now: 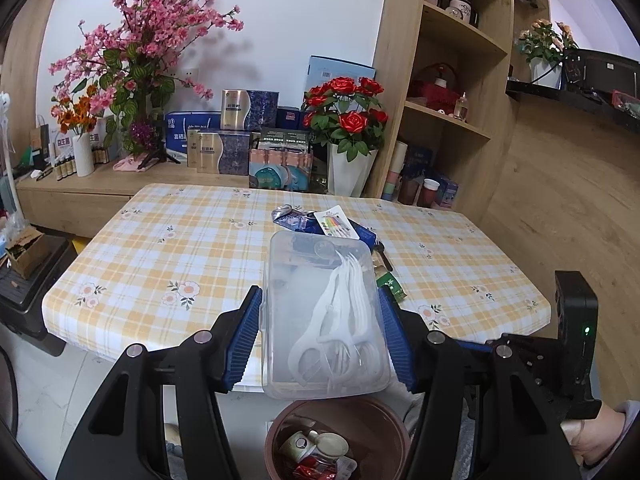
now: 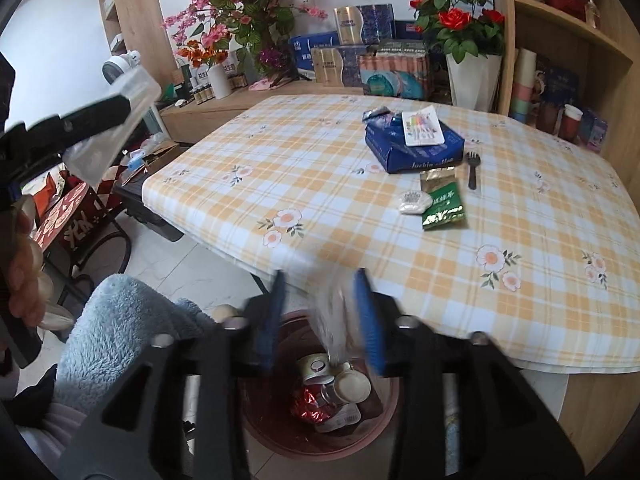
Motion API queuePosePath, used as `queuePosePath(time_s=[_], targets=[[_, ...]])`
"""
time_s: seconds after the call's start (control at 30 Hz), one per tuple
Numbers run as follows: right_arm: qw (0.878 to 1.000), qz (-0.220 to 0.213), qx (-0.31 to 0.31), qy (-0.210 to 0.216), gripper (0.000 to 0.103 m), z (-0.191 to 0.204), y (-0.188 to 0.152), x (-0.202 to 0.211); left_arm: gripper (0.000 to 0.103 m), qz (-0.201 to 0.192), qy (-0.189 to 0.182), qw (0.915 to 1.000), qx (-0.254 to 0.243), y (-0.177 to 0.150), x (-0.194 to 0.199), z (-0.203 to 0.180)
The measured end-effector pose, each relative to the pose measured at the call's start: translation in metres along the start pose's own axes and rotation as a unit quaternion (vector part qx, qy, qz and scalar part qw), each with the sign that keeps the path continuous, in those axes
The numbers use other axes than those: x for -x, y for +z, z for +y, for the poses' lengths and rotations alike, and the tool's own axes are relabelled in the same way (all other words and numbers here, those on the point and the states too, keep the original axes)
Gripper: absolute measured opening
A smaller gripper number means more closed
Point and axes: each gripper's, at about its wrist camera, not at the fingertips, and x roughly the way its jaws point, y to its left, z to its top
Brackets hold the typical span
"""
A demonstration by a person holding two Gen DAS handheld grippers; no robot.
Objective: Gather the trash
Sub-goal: 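Open the right gripper to drop the clear bag into the bin, then open the left gripper to drop the clear plastic box into the bin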
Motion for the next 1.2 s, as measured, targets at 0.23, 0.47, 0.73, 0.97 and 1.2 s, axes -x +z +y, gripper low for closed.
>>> queuePosePath(time_s=[0.23, 0.47, 0.73, 0.97, 1.2], targets=[[0.998, -0.045, -0.014, -0.042, 0.092, -0.019, 0.021, 0.022, 0.056, 0.008, -0.009, 0.9999, -0.003, -0.004, -0.004, -0.007], [0.994, -0.074, -0.026, -0.078, 0.097, -0.037, 0.04, 0.04, 0.056, 0.017, -0.021, 0.9996, -0.007, -0.01, -0.006, -0.011], [0.991, -0.085, -0.039, -0.099, 0.097, -0.053, 0.046, 0.048, 0.056, 0.027, -0.032, 0.9991, -0.012, -0.015, -0.009, -0.018], [0.987, -0.098, -0.044, -0.12, 0.097, -0.059, 0.045, 0.057, 0.056, 0.031, -0.038, 0.9986, -0.021, -0.017, -0.007, -0.024], [0.984, -0.106, -0.054, -0.13, 0.097, -0.067, 0.047, 0.059, 0.056, 0.044, -0.047, 0.9976, -0.028, -0.022, -0.013, -0.029]])
